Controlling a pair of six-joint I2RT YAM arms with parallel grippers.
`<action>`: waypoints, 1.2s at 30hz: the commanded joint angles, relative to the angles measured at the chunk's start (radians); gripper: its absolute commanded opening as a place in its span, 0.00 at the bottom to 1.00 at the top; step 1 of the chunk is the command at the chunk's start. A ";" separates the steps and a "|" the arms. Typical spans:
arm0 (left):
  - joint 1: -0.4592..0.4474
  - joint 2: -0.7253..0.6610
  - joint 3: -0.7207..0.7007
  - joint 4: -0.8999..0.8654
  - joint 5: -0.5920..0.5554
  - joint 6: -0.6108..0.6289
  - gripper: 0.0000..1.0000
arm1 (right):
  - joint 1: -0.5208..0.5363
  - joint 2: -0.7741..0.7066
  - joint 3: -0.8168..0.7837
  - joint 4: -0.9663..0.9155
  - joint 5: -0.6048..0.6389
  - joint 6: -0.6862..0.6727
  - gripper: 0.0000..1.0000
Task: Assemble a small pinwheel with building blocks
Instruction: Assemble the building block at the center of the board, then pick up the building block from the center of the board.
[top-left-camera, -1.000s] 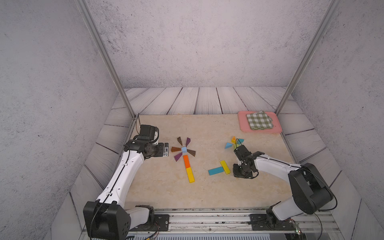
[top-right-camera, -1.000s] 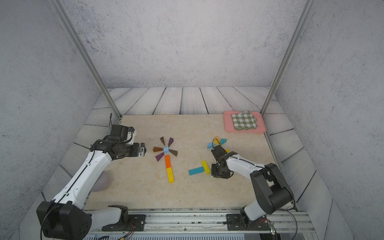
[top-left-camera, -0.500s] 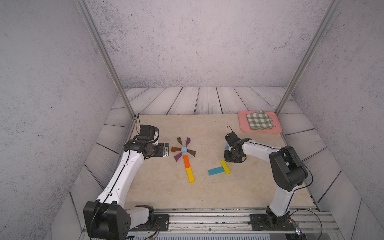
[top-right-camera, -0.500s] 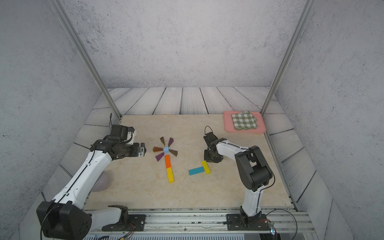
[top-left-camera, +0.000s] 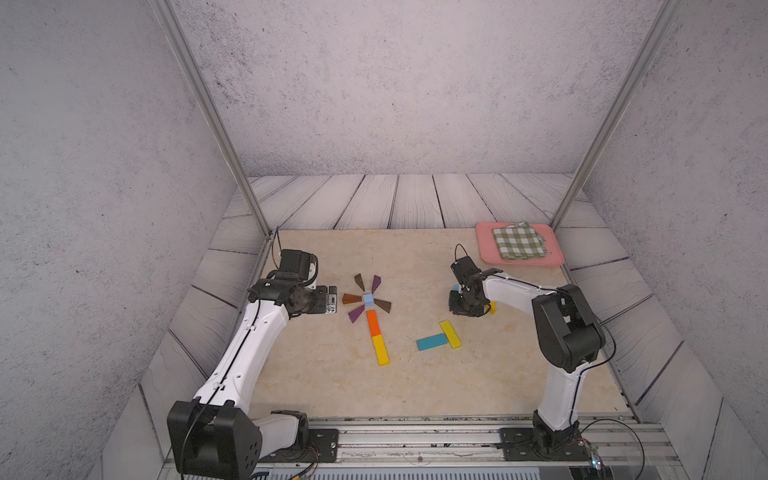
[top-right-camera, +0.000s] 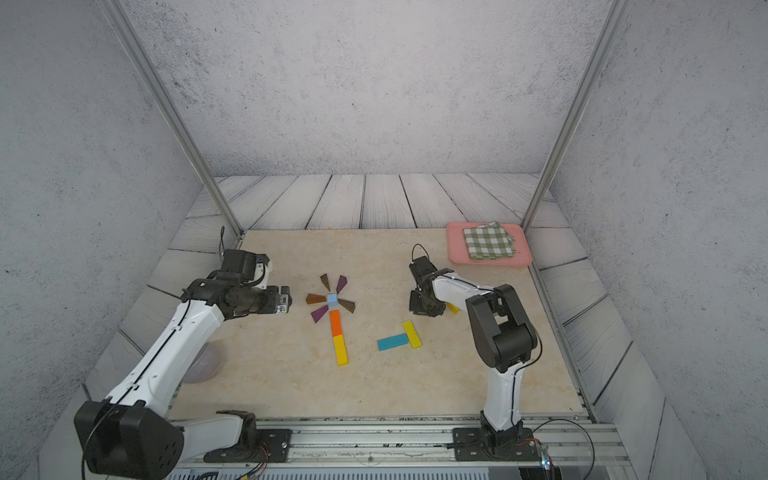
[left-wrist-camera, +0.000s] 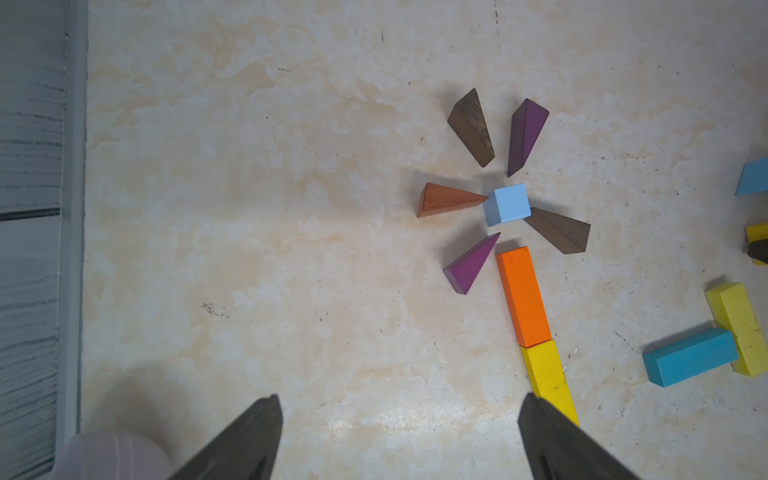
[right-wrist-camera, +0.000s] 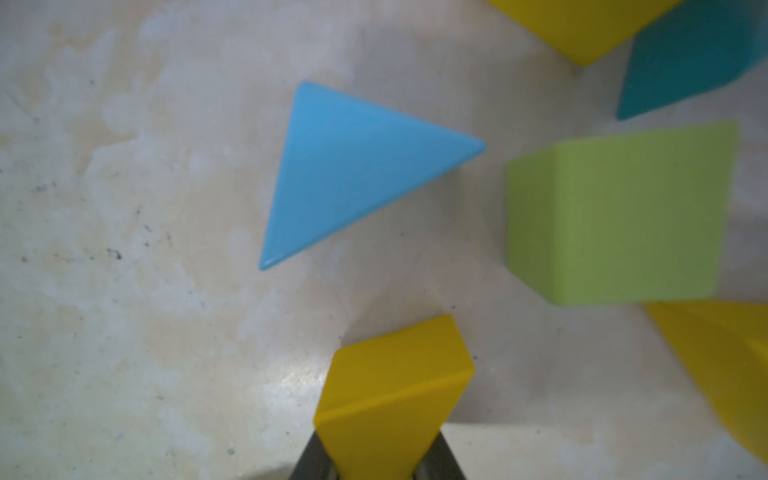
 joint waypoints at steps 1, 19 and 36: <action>0.010 0.006 -0.012 -0.012 -0.003 0.008 0.96 | -0.003 -0.011 0.003 -0.028 0.021 0.017 0.30; 0.015 0.004 -0.011 -0.012 0.001 0.010 0.96 | -0.018 -0.021 0.016 -0.055 0.040 0.025 0.40; 0.019 0.000 -0.011 -0.014 -0.001 0.010 0.96 | 0.014 -0.444 -0.056 -0.126 -0.104 -0.161 0.67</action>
